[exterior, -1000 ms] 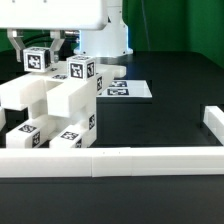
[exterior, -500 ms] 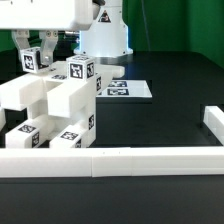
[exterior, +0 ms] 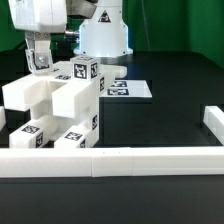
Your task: Assemble chair
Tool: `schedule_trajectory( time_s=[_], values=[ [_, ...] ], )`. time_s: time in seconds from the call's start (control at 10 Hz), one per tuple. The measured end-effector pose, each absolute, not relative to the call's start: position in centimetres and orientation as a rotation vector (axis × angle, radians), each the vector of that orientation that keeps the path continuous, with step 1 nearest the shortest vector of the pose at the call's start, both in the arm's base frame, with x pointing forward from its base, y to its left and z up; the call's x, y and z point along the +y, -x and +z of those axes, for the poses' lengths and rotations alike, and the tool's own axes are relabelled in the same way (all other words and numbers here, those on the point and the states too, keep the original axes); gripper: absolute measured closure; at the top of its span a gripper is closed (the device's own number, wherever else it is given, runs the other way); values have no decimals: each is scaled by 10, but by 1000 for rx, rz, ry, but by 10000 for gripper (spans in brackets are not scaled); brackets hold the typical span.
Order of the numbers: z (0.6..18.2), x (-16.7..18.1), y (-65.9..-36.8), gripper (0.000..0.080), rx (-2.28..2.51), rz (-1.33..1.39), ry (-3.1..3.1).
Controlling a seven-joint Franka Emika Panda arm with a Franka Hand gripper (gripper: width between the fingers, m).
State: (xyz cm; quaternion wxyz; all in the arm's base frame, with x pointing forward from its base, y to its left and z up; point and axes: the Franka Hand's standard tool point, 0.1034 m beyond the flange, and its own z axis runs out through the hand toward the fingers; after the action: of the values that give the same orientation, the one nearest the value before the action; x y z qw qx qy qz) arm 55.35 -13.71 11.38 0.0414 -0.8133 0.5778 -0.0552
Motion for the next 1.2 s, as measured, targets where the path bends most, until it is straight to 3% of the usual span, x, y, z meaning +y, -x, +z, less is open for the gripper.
schedule_trajectory(
  time_s=[0.1,0.2,0.3,0.4,1.2],
  values=[
    [114,-137,-553,518,1764,-169,2493],
    [115,-136,-553,319,1690,-164,2545],
    [116,-134,-552,319,1606,-152,2602],
    [117,-133,-552,188,1445,-160,2699],
    [115,-134,-551,151,481,-181,3076]
  ],
)
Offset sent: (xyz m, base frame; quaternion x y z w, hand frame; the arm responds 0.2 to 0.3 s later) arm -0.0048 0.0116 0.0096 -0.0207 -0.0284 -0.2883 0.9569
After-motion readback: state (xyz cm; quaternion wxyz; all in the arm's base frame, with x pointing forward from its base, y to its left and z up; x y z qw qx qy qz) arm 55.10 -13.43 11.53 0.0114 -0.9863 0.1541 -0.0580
